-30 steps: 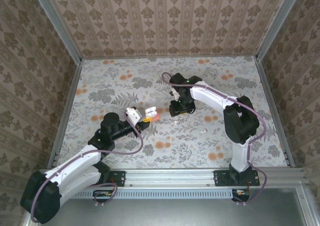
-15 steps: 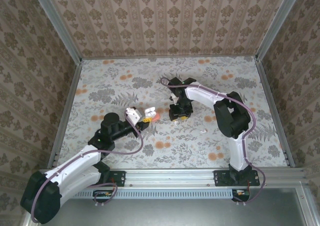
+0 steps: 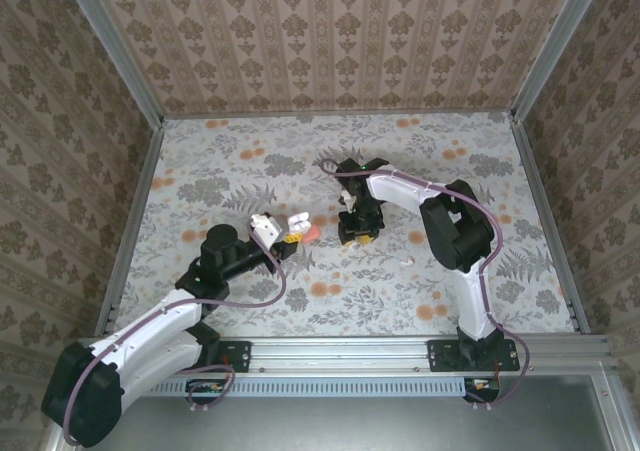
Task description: Insert the wireless bluetooth earbuds into the charging case
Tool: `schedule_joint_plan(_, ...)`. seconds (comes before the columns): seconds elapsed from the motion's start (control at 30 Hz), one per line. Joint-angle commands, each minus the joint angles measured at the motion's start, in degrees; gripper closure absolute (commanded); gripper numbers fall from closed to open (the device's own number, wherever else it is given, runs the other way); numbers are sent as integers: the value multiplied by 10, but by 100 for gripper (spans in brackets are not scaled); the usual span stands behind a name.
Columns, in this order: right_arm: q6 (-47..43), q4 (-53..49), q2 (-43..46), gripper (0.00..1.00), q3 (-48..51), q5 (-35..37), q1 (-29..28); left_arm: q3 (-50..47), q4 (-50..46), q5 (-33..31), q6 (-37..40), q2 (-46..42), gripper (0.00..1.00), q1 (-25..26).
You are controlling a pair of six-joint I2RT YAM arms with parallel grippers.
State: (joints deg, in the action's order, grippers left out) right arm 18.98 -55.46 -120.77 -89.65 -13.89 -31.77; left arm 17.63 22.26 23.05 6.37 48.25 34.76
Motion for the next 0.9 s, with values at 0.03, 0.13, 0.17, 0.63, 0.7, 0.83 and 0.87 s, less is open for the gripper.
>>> schedule_joint_plan(0.03,11,2,-20,59,-16,-18,5,2,0,2,-6,-4,88,-7)
schedule_joint_plan(0.13,11,4,-25,61,-18,-21,5,3,0,4,-6,-1,88,-8)
schedule_joint_plan(0.17,12,4,-26,61,-17,-21,5,3,1,6,-6,0,87,-9)
schedule_joint_plan(0.63,13,8,-17,71,-9,-15,5,11,4,15,-7,17,88,-14)
schedule_joint_plan(0.7,15,13,-9,72,-4,-13,5,10,7,16,-7,21,87,-14)
schedule_joint_plan(0.83,28,41,23,72,22,-10,6,1,32,11,-16,35,87,-15)
schedule_joint_plan(0.87,32,53,34,72,34,-9,6,-1,43,10,-18,40,87,-15)
